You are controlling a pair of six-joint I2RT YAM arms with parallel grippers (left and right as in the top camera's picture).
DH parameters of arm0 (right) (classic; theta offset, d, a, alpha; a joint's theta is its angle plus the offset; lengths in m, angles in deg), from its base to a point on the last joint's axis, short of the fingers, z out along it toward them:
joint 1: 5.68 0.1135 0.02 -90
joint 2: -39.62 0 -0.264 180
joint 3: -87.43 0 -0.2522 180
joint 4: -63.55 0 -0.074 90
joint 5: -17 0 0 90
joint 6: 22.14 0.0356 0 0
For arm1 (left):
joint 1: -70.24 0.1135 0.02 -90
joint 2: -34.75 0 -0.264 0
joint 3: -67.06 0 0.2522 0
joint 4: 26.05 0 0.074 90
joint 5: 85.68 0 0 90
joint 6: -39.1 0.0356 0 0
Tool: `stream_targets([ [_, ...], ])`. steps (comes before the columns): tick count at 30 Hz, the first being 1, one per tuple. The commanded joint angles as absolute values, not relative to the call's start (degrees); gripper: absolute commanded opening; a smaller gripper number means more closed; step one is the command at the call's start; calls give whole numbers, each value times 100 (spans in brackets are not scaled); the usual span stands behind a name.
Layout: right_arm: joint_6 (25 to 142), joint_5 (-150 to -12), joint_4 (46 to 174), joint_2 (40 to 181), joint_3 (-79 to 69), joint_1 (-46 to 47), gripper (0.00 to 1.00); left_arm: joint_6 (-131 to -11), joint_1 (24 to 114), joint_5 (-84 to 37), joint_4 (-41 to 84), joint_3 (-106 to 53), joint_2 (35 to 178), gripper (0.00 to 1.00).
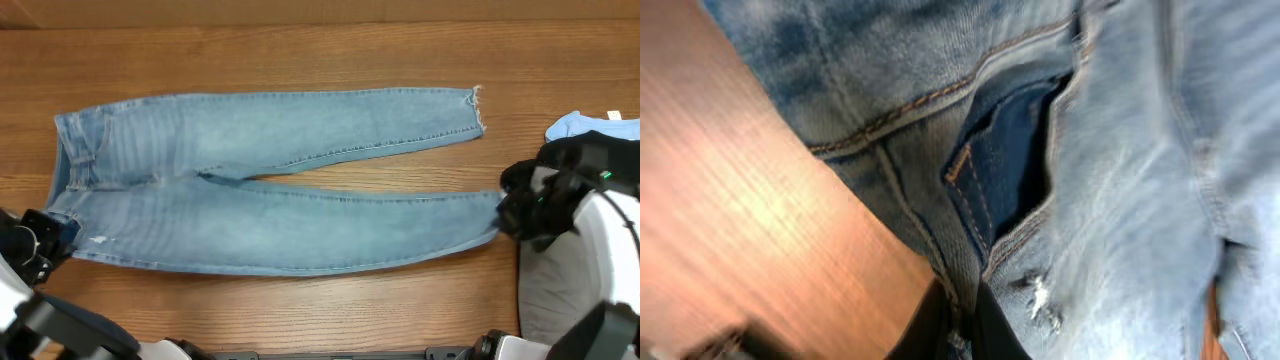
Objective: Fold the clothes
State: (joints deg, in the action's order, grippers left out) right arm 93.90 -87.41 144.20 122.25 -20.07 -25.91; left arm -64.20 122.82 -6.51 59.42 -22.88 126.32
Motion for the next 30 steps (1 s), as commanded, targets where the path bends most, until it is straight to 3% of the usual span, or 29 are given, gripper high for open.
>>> stream_targets([
  [1,9312,-8088,14916,11794,-953,-2606,4,-6289,12273,-111,6186,-2703,12012,4],
  [9,9312,-7642,16293,11584,1108,-2606,4,-6274,12273,356,6394,-2756,11096,4],
  [16,9314,-7659,16774,11584,1985,-2606,4,-6488,12271,813,6457,-2756,10538,4],
  [24,9600,-8086,16302,12074,1989,-2588,4,-6529,11993,767,6084,-2749,10814,4],
  [30,9642,-8842,15224,13082,1989,-2588,4,-6525,11408,1049,5607,-2747,11649,4],
])
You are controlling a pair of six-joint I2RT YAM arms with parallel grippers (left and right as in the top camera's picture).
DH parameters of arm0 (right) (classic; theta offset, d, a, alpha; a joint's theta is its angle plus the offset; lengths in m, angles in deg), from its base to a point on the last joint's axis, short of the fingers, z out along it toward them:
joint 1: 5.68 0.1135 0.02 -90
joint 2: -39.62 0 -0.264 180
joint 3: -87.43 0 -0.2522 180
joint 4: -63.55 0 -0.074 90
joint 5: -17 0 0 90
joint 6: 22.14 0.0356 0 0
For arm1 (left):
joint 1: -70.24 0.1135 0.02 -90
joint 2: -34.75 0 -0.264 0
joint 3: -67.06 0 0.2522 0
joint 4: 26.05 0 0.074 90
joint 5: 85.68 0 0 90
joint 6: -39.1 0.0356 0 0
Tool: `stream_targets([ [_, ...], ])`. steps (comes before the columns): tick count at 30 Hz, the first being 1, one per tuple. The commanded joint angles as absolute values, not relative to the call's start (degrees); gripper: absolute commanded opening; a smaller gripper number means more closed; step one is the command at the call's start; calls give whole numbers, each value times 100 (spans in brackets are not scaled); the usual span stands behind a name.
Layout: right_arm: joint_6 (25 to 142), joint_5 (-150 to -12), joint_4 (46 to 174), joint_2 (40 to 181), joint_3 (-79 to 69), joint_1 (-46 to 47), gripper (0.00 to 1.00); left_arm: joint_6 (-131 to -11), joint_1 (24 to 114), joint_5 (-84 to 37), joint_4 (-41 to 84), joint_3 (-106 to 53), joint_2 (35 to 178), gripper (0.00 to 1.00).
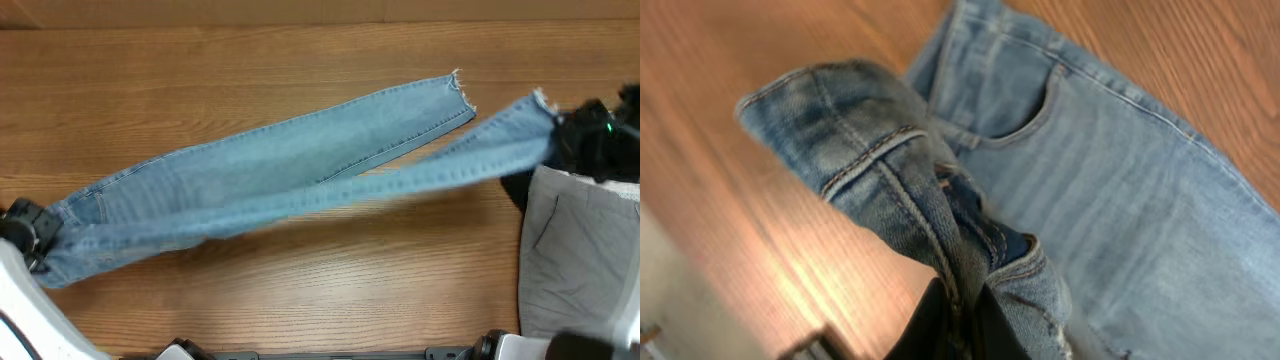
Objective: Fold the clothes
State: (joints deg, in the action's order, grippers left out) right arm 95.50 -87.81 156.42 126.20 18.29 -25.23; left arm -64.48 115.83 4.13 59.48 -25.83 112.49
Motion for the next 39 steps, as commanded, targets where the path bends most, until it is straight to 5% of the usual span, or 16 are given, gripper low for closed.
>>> stream_targets([
  [1,9664,-9010,15091,13237,1989,-2586,4,-6523,11316,1049,5496,-2747,11778,4],
  [16,10440,-9393,13213,15346,1989,-1793,4,-6529,9967,1642,3942,-2747,13483,5],
  [39,11602,-8652,12868,15661,1989,-1688,4,-6973,9956,1298,3319,-2749,13513,5],
])
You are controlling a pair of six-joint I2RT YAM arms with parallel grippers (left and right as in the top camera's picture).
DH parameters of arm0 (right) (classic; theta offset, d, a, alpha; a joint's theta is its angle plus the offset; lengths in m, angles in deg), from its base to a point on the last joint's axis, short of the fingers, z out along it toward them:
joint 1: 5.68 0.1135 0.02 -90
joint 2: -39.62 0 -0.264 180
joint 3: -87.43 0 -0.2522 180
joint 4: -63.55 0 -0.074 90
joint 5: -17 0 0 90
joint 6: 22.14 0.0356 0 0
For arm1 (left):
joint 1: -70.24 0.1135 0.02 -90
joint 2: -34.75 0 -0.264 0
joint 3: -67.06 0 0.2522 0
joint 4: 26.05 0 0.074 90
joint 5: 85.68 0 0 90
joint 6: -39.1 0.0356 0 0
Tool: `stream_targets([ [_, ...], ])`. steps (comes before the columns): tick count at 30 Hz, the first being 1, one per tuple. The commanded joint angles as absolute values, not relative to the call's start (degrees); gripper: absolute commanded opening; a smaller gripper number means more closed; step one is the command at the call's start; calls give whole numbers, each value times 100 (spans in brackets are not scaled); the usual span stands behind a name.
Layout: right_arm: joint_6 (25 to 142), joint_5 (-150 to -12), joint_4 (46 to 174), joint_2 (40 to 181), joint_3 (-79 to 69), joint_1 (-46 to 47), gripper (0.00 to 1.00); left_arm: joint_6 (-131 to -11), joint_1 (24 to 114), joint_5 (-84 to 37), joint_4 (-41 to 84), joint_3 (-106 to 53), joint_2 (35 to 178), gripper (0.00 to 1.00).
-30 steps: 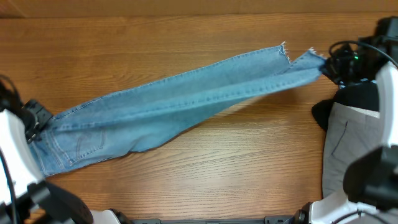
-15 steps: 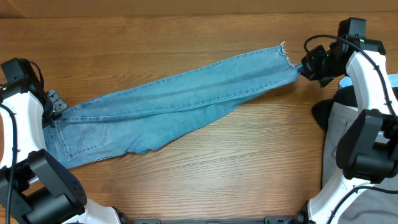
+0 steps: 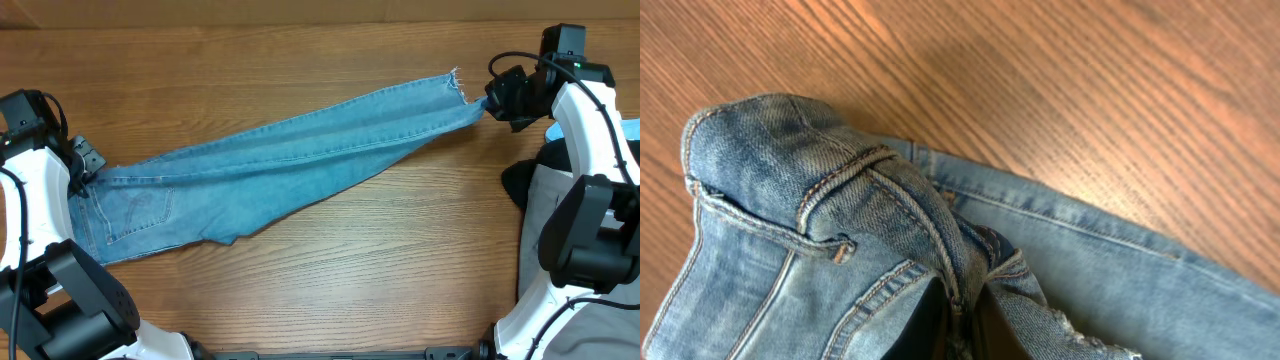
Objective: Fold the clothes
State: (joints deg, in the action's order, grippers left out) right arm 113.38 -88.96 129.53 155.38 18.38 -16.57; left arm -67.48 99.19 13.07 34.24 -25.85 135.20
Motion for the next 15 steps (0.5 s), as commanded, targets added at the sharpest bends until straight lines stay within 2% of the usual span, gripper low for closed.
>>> stream_targets([
  [1,11615,-8652,12840,15698,1989,-1688,4,-7021,9956,1303,3308,-2749,13513,5],
  [15,11587,-8654,12416,15989,1989,-1688,4,-7189,10026,1386,3137,-2749,13515,9],
])
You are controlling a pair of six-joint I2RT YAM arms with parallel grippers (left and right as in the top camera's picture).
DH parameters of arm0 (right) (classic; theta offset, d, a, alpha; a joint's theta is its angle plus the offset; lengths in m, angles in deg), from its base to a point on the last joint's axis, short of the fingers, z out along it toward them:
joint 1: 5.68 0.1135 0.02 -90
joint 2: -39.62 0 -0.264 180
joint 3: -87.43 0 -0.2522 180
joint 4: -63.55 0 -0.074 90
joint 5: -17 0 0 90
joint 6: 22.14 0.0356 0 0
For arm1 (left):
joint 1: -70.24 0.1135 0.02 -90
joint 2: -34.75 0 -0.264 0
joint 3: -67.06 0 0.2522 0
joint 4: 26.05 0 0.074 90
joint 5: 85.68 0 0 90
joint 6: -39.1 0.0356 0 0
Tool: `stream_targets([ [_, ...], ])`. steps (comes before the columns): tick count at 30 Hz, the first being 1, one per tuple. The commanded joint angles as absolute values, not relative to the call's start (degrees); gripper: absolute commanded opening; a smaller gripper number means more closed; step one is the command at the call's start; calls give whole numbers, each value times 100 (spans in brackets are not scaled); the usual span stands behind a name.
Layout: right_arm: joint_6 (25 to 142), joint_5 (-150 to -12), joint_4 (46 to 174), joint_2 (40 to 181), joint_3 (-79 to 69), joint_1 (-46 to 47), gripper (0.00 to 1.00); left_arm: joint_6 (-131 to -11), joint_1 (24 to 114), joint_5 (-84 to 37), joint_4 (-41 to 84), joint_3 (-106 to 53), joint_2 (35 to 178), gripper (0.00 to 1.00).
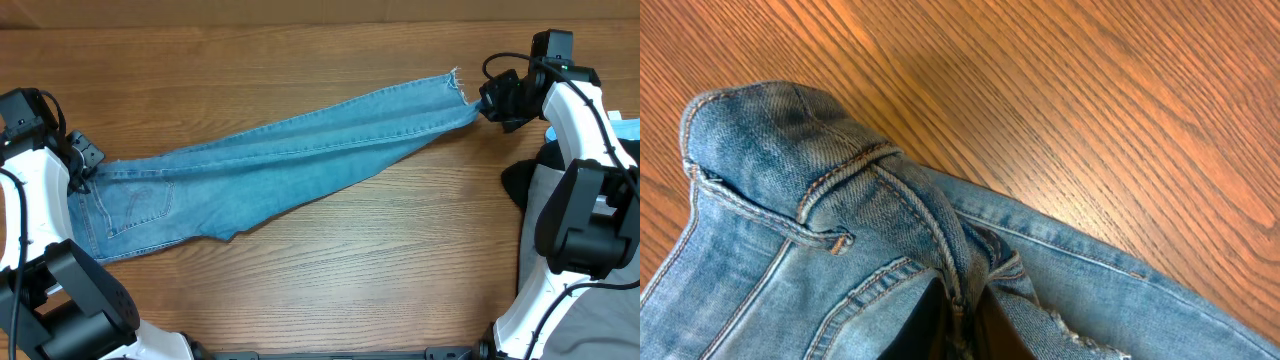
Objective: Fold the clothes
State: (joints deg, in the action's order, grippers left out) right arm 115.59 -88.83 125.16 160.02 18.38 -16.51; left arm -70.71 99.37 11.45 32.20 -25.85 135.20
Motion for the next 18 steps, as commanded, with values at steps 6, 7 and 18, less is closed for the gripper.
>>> stream_targets([
  [6,11594,-8658,12167,16065,1985,-1670,4,-7192,10026,1486,3131,-2749,13515,11],
  [7,11591,-8658,12116,16094,1985,-1653,4,-7189,10026,1484,3135,-2749,13515,11],
  [18,9976,-9170,12101,16124,1995,-1616,96,-7168,10022,1480,3164,-2749,13515,24],
])
